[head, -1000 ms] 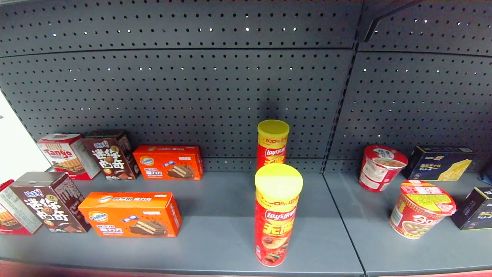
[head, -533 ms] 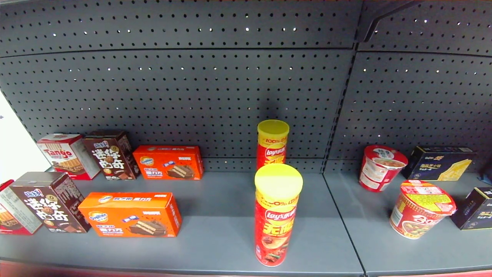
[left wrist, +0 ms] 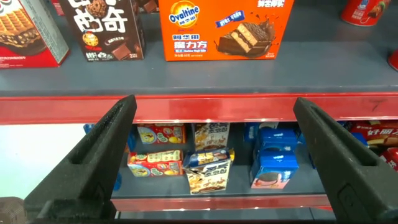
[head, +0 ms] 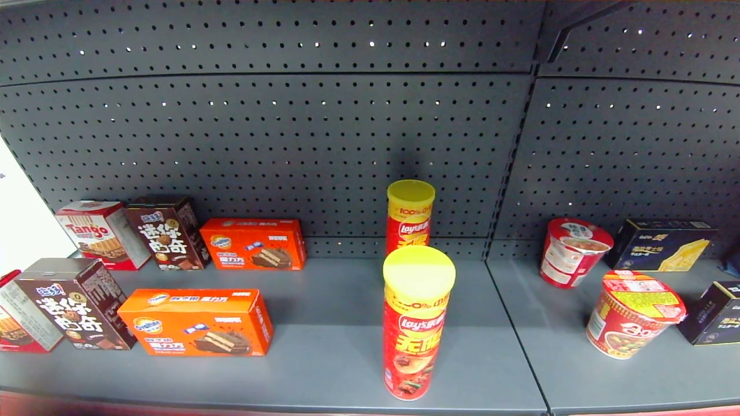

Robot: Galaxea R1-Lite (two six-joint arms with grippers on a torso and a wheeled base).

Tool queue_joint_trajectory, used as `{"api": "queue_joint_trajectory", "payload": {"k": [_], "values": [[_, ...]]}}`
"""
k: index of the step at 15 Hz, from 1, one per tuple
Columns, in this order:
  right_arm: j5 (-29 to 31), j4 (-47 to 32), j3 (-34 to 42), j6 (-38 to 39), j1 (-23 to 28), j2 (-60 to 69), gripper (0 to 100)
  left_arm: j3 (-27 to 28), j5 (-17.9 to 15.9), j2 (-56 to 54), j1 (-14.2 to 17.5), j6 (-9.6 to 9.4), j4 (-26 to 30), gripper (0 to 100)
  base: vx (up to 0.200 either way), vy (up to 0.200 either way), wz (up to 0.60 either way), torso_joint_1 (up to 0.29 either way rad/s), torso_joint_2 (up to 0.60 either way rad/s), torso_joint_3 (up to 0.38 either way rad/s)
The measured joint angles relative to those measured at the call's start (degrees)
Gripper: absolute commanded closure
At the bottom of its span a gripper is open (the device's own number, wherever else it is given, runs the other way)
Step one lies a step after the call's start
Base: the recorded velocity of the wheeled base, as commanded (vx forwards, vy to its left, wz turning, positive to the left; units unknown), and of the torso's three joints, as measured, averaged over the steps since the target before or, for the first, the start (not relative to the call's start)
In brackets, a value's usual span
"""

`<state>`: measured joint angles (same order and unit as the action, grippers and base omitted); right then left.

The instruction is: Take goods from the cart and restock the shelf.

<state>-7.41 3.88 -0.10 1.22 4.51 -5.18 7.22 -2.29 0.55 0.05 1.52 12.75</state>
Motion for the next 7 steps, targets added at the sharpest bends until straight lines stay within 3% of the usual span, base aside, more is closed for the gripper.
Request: {"api": "queue_joint_trajectory", "payload": {"k": [7], "values": [[-2.73,-0.11,-0.06,-0.05,-0.05,-0.05,0,0.0,-0.16,0.0,0.02,-0.05,0.0,0,0.0,0.0,0.0,0.0,0.0,0.0]]}}
